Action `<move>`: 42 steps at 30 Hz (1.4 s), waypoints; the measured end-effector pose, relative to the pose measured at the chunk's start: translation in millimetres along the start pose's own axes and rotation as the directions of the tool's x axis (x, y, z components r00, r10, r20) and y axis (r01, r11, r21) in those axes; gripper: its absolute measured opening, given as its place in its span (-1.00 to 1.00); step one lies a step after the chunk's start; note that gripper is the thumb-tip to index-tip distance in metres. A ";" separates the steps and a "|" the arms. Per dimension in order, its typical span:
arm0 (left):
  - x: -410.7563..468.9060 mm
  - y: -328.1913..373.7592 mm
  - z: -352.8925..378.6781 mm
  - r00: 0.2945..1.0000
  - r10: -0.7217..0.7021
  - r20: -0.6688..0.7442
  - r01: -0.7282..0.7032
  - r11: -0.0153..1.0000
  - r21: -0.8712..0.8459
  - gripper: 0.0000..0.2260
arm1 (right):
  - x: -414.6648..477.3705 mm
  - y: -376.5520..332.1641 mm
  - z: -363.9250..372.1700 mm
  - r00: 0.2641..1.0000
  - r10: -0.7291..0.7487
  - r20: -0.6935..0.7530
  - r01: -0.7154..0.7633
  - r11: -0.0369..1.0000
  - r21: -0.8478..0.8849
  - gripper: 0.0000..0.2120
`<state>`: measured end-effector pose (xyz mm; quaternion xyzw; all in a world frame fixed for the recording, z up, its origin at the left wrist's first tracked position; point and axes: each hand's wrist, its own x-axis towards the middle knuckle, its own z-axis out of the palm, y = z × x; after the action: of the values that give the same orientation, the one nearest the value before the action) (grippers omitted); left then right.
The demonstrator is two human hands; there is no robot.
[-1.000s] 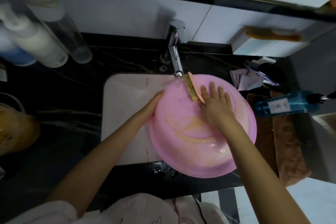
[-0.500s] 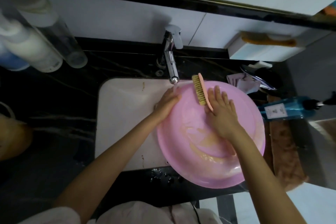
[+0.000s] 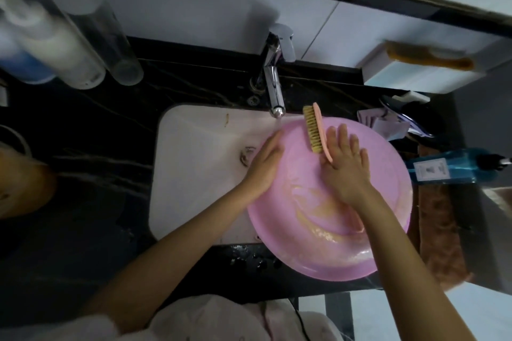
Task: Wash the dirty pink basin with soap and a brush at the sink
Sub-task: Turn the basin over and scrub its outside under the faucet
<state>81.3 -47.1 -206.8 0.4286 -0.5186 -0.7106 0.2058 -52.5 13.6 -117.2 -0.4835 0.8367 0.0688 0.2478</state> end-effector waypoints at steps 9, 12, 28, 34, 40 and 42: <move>-3.4 -13.0 -8.7 0.961 -0.276 -0.008 0.266 0.932 -0.245 -0.69 | 3.0 -12.9 1.6 1.000 0.030 -0.008 -0.031 0.997 -0.073 -0.40; -25.0 -16.7 2.6 0.995 -0.094 -0.015 0.091 0.989 -0.120 -0.60 | 1.9 -11.3 3.0 0.999 0.034 -0.015 -0.035 0.996 -0.081 -0.39; -41.9 -32.3 -54.0 0.998 0.063 -0.012 -0.062 0.995 0.080 -0.62 | 2.3 -18.2 2.4 0.998 0.061 -0.013 -0.062 0.992 -0.110 -0.40; -44.7 -52.4 -34.7 0.867 -0.497 -0.049 0.498 0.867 0.011 -0.60 | 3.9 -26.7 2.0 0.997 0.082 -0.003 -0.081 0.990 -0.117 -0.40; -25.5 -57.8 -28.3 0.855 -0.517 -0.048 0.451 0.785 -0.425 -0.60 | -5.0 -22.7 -1.0 0.990 0.140 0.002 -0.139 0.986 -0.096 -0.41; -4.1 -64.4 -36.0 0.872 -0.482 -0.081 0.408 0.808 -0.425 -0.49 | -4.6 -21.6 -1.8 0.993 0.115 -0.005 -0.115 0.986 -0.120 -0.41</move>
<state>122.9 -40.0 -267.4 0.5521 -0.2278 -0.7855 0.1621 -33.0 5.3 -110.8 -0.4483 0.8574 0.1335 0.2146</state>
